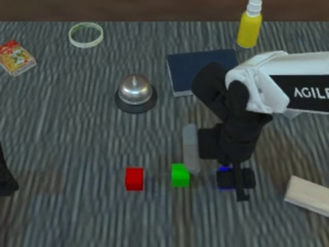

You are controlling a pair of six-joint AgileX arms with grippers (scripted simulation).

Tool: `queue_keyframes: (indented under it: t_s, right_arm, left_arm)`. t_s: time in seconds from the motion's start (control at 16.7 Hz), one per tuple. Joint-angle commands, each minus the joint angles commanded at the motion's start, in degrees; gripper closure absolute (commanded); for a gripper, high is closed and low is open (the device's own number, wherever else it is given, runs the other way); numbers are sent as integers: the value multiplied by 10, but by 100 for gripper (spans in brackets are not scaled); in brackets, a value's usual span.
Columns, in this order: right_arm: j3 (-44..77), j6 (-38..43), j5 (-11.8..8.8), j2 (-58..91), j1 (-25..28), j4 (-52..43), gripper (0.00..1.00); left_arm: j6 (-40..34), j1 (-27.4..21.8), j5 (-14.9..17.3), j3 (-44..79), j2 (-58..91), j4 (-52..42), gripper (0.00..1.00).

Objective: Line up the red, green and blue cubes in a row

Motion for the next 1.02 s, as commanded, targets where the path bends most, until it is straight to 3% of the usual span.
queue_keyframes:
  t_s: [0.18, 0.24, 0.78, 1.02]
  right_arm:
    - [0, 0, 0, 0, 0, 0, 2]
    - [0, 0, 0, 0, 0, 0, 0]
    - [2, 0, 0, -1, -1, -2, 0]
    - [42, 0, 0, -21, -1, -61, 0]
  left_arm:
    - [0, 0, 0, 0, 0, 0, 0]
    - [0, 0, 0, 0, 0, 0, 0]
    - [0, 0, 0, 0, 0, 0, 0]
    - [0, 0, 0, 0, 0, 0, 0]
